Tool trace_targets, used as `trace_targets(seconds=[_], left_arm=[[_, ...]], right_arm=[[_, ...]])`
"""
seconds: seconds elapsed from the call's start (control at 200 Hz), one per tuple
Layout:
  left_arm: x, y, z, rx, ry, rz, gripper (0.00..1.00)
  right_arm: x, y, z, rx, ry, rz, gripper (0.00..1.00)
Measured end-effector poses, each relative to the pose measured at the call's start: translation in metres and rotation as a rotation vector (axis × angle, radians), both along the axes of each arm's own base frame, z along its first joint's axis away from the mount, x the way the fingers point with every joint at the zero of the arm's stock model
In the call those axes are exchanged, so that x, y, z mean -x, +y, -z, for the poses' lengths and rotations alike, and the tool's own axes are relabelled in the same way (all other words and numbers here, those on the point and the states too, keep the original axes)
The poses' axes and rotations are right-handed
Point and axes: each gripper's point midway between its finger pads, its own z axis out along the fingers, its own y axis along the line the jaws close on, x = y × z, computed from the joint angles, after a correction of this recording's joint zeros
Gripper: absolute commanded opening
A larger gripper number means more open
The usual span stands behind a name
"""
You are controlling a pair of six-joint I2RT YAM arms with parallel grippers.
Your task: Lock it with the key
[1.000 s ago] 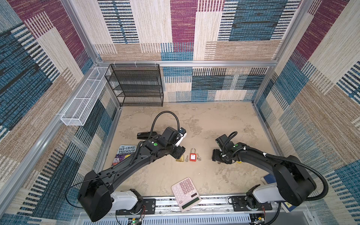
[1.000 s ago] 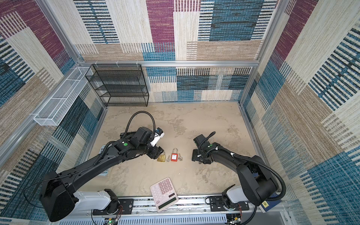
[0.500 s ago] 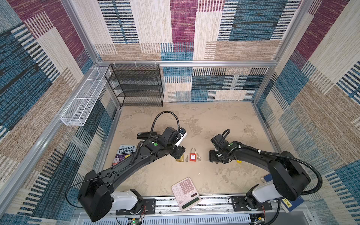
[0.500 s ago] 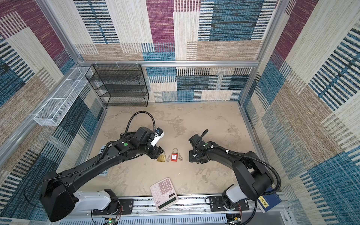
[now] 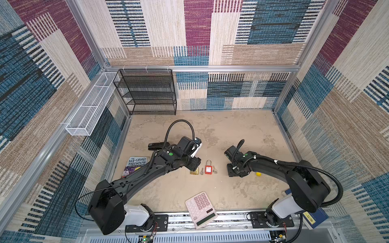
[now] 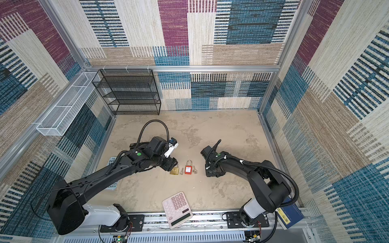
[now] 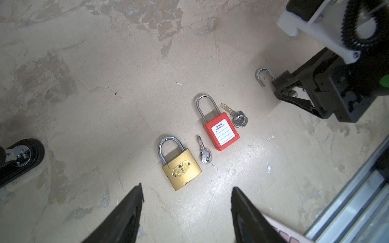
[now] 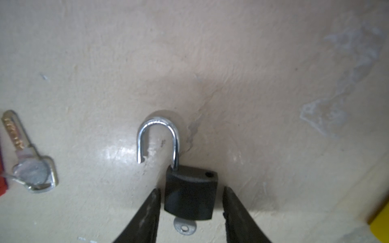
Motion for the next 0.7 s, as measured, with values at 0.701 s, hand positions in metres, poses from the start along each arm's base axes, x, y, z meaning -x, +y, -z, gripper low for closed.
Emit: trace_targets(seconds=[0.701], left_arm=[[-0.013,-0.005,-0.010,0.076,0.050,-0.147,0.68]], right_arm=[[-0.009,0.013,-0.010,-0.043,-0.039,-0.098,0.24]])
